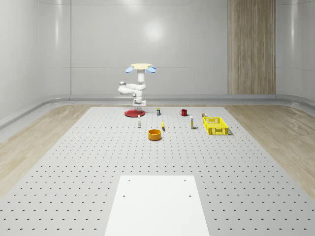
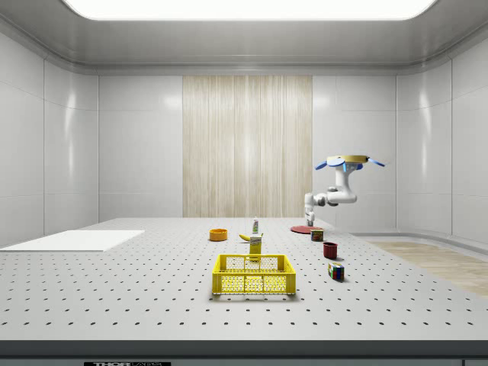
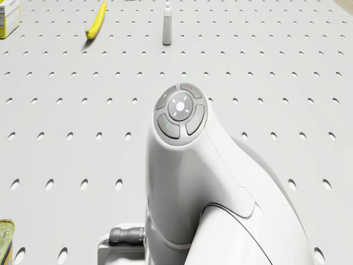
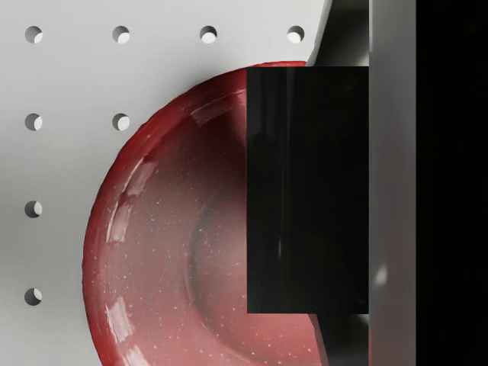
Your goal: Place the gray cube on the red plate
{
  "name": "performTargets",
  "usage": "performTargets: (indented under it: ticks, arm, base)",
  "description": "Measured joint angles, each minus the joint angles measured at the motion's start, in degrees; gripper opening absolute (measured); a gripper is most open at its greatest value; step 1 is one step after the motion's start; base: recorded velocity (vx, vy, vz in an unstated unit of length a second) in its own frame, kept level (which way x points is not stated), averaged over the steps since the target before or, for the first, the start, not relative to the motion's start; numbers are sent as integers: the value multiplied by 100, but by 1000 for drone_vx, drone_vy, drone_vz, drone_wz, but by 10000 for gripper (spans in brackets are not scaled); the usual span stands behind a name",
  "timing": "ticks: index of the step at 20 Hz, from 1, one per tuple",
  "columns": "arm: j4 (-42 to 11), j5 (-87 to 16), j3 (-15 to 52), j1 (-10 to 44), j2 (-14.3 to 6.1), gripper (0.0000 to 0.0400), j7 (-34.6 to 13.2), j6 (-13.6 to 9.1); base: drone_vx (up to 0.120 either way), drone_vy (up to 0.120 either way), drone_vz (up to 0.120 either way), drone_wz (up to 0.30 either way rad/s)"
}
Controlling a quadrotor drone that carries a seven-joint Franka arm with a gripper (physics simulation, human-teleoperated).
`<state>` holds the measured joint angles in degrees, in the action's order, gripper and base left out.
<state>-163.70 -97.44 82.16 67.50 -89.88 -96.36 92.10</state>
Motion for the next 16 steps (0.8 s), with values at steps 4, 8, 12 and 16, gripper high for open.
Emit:
performTargets:
  ticks: [4, 8, 12, 16]
  arm:
    - [0, 7, 2, 2, -17, 250, -2, 16]
    - [16, -102, -118, 16, -38, 250, -5, 71]
    - [61, -362, -396, 52, -55, 250, -10, 175]
    - [113, -602, -652, 92, -60, 250, -15, 264]
  base:
    - [0, -120, 0, 0]
    - [0, -10, 0, 0]
    - [0, 0, 0, 0]
    - [0, 0, 0, 0]
